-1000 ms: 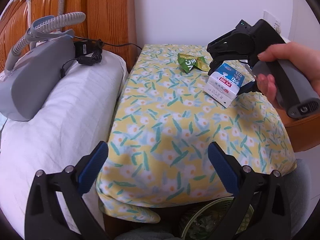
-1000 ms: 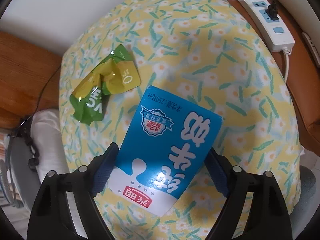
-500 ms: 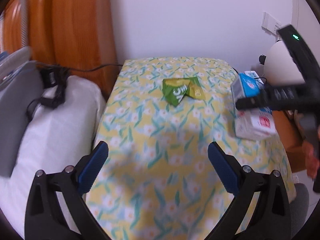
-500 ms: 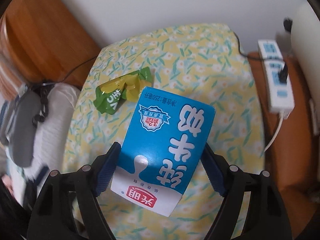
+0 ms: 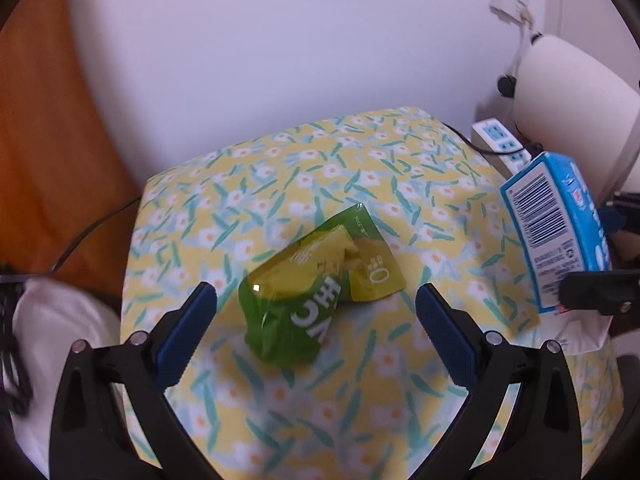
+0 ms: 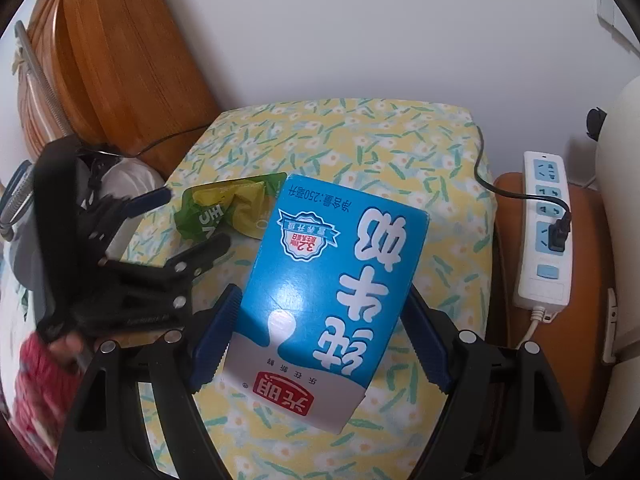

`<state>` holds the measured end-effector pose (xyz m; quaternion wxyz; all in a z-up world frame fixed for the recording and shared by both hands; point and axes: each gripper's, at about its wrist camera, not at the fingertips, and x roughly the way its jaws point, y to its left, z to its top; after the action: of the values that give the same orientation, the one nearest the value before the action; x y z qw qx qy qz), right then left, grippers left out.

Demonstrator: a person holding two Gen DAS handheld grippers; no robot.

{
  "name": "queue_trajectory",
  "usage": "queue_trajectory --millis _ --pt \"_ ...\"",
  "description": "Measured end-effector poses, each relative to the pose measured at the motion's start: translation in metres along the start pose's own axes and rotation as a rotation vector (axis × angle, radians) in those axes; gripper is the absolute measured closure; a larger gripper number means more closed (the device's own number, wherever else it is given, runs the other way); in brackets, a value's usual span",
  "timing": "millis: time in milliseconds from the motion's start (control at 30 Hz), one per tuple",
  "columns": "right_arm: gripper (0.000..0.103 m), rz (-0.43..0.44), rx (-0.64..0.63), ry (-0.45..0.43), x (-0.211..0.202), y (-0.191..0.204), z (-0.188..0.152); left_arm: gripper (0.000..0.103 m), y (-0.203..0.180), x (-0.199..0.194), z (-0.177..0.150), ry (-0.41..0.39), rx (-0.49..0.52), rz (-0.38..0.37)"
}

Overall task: Collect trash
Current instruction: 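Grasp the yellow-green snack wrapper with the left tool while the right tool holds the carton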

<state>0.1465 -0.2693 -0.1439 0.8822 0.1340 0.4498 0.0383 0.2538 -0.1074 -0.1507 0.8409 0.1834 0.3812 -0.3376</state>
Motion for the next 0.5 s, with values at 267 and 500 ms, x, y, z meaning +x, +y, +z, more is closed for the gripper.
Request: queue_trajectory --millis 267,500 --pt "0.023 0.065 -0.001 -0.022 -0.002 -0.006 0.003 0.009 -0.008 0.022 0.016 0.077 0.260 -0.102" --pt "0.023 0.106 0.011 -0.051 -0.001 -0.009 0.005 0.028 -0.008 0.031 0.019 0.120 0.341 -0.135"
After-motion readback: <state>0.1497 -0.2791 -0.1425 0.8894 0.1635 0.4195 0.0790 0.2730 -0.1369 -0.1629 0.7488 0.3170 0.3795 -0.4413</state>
